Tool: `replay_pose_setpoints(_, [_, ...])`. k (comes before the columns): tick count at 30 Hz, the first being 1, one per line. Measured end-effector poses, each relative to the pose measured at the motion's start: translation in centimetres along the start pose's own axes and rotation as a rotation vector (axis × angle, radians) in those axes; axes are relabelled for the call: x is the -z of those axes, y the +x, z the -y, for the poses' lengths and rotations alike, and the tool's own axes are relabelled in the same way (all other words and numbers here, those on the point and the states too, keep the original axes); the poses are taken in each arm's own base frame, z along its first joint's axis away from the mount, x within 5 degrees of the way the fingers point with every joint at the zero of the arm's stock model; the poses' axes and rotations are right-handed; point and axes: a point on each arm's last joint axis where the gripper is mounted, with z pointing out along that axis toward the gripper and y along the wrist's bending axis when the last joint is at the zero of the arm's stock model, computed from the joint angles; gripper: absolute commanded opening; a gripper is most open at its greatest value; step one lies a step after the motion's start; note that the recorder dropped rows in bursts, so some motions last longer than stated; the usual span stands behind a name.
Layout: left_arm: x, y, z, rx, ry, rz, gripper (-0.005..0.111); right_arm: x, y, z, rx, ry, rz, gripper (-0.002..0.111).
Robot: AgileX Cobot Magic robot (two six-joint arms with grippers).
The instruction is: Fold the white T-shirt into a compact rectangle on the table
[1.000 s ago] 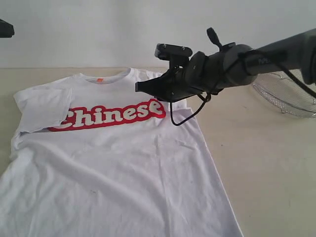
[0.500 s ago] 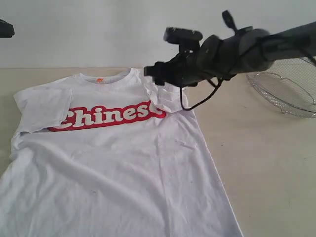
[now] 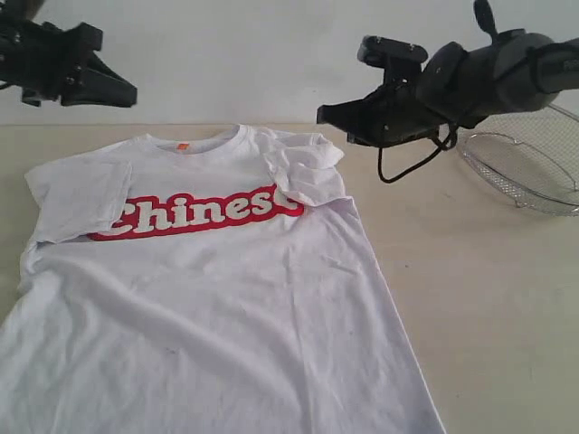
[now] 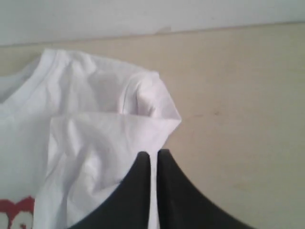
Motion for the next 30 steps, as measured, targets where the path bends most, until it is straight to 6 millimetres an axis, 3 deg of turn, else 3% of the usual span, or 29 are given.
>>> replay_pose_setpoints(5, [-3.7, 0.6, 0.6, -0.015, 0.022, -0.057, 0.005, -1.5, 2.2, 0.2, -0.003, -0.014, -0.111, 0.000])
replay_pose_setpoints(10, [-5.8, 1.2, 1.1, -0.021, 0.037, -0.090, 0.005, -1.9, 3.3, 0.2, -0.014, -0.032, -0.189, 0.000])
replay_pose_setpoints(30, [-5.6, 0.6, 1.8, -0.036, 0.076, -0.091, 0.005, -2.2, 5.1, 0.8, 0.068, -0.004, -0.339, 0.000])
